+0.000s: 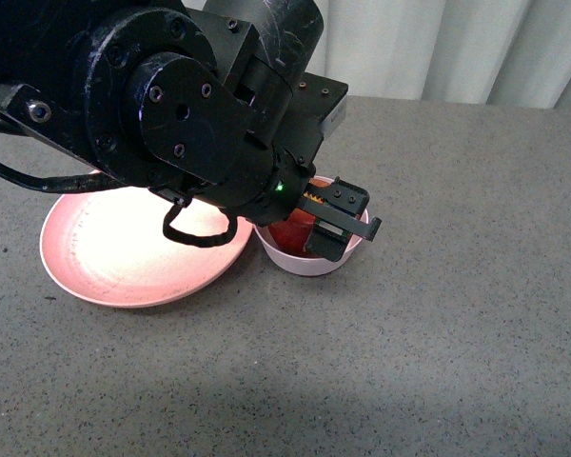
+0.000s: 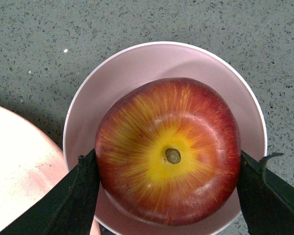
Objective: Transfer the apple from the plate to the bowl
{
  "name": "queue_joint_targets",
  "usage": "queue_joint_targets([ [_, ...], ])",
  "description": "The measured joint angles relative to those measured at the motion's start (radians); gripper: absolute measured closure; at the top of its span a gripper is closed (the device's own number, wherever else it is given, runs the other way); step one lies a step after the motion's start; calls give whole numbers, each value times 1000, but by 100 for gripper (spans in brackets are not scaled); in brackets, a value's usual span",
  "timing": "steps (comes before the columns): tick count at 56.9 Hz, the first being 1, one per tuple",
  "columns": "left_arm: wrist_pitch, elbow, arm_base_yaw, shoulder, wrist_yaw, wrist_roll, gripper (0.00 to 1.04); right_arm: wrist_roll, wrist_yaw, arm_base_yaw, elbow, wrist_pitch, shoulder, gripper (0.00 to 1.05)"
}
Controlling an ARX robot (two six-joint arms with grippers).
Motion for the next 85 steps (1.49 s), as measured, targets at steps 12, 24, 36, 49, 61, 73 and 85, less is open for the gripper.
queue_joint_targets([
  [12, 2, 6, 1, 2, 10, 12, 24, 0, 0, 0, 0, 0, 0, 9],
  [24, 63, -33, 12, -46, 8, 14, 7, 0, 0, 0, 0, 0, 0, 9],
  [36, 226, -157, 61, -178, -98, -50, 7, 0, 0, 0, 0, 0, 0, 9],
  [49, 414, -404, 148, -385, -284, -69, 7, 0, 0, 0, 0, 0, 0, 9],
  [61, 470, -497, 161, -449, -326, -53, 7, 0, 0, 0, 0, 0, 0, 9],
  [73, 1014, -746, 238, -505, -277, -54, 46, 0, 2, 0, 0, 0, 0, 9],
  [85, 946, -932, 341, -781, -182, -54, 95, 0, 0, 0, 0, 0, 0, 9],
])
